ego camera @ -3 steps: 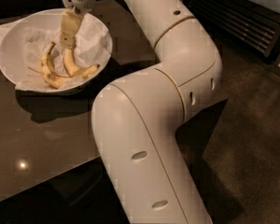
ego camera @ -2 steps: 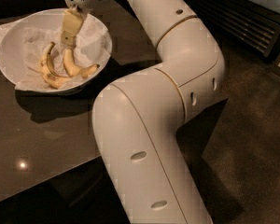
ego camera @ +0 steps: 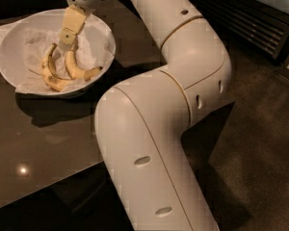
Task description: Pick banana from white bowl
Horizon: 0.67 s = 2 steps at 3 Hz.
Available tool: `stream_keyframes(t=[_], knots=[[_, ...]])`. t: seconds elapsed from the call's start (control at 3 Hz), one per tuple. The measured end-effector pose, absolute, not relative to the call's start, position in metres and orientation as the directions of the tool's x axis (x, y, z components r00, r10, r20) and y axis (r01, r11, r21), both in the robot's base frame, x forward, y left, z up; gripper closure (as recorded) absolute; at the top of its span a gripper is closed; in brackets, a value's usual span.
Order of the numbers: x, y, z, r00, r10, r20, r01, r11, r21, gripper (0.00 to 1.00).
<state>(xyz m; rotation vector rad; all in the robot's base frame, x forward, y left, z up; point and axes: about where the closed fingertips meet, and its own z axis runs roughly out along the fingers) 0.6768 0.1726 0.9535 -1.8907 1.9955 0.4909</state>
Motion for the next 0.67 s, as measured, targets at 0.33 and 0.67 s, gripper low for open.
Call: stream_keyframes(t=[0.33, 0.67], knots=[[0.6845, 0.1812, 0.9539, -0.047, -0.864, -0.501, -0.998, 0.06, -0.009, 0.0], [0.6853, 0.1854, 0.9553, -0.054, -0.865, -0.499, -0.997, 0.077, -0.026, 0.0]])
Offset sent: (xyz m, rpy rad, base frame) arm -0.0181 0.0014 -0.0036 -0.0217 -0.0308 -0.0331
